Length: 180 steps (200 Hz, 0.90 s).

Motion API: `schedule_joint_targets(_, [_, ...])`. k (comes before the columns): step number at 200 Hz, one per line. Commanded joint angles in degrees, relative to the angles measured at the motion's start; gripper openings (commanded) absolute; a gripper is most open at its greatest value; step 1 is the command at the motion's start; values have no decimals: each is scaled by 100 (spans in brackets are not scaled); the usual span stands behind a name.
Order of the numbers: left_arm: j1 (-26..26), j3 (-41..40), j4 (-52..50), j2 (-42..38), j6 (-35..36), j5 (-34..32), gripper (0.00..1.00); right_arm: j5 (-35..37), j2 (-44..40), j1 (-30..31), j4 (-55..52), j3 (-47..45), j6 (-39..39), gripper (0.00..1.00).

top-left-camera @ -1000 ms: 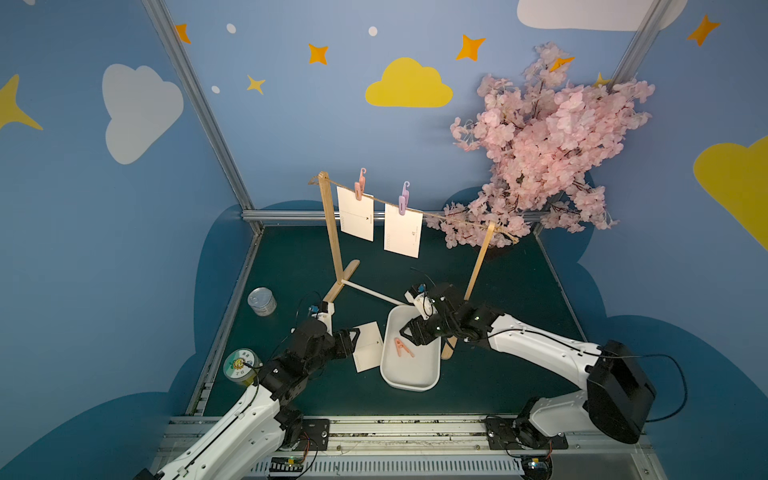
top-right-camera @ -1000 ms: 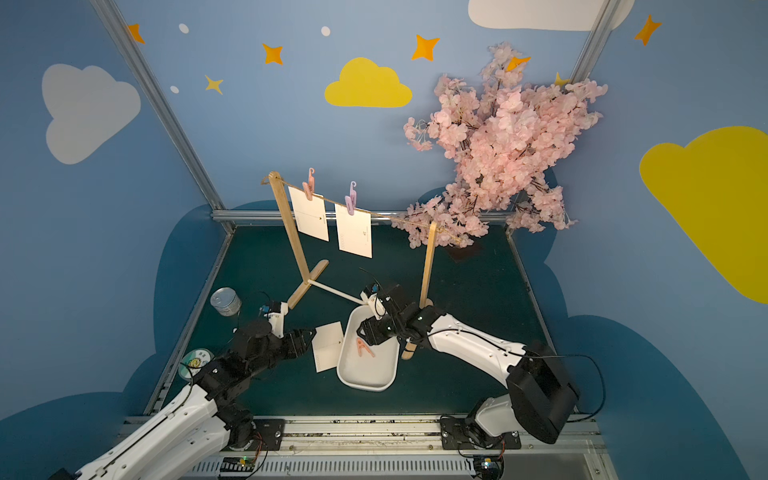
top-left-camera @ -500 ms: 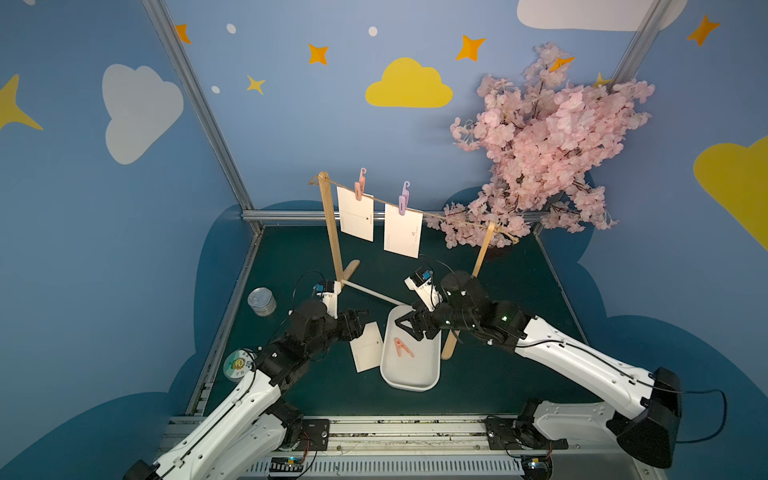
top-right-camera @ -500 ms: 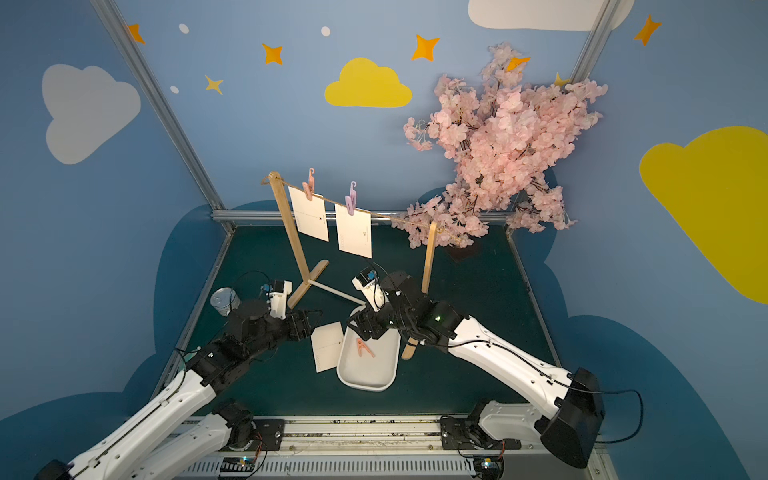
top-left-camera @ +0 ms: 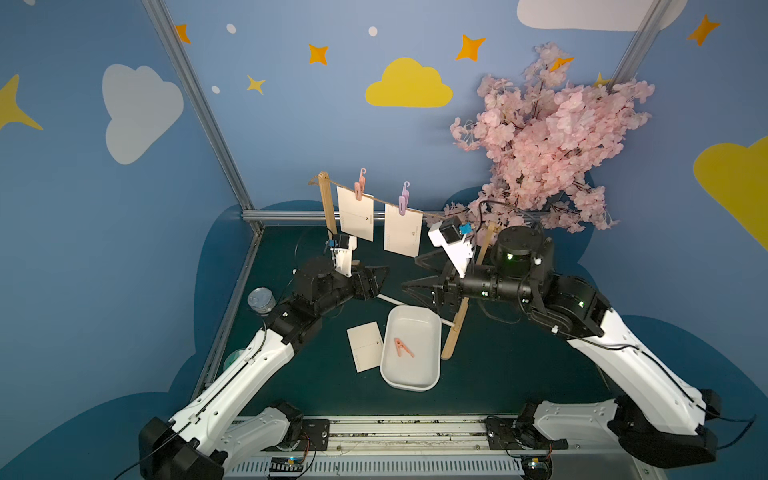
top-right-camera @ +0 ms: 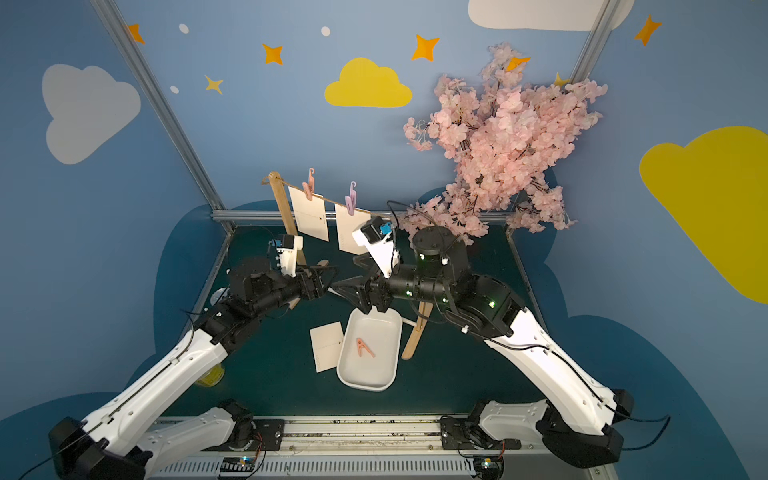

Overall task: Remove the postcards from the strings
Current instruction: Place the clamp in the storage box, then pinch the postcard on the clothesline.

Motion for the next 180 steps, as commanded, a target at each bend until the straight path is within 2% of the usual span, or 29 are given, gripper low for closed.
schedule_joint_targets(1, [184, 539, 63, 278, 187, 626, 77, -138, 420, -174, -671, 737, -88, 81])
schedule_joint_targets(50, [564, 1235, 112, 801, 148, 1115, 79, -1012, 1204, -942, -852, 2193, 221, 82])
schedule_joint_targets(102, [741, 1723, 203, 1296, 162, 1567, 85, -1484, 2033, -1306, -1077, 3519, 121, 83])
schedule_joint_targets(180, [835, 2220, 322, 1949, 192, 1940, 88, -2420, 2864, -2052, -505, 4118, 639, 83])
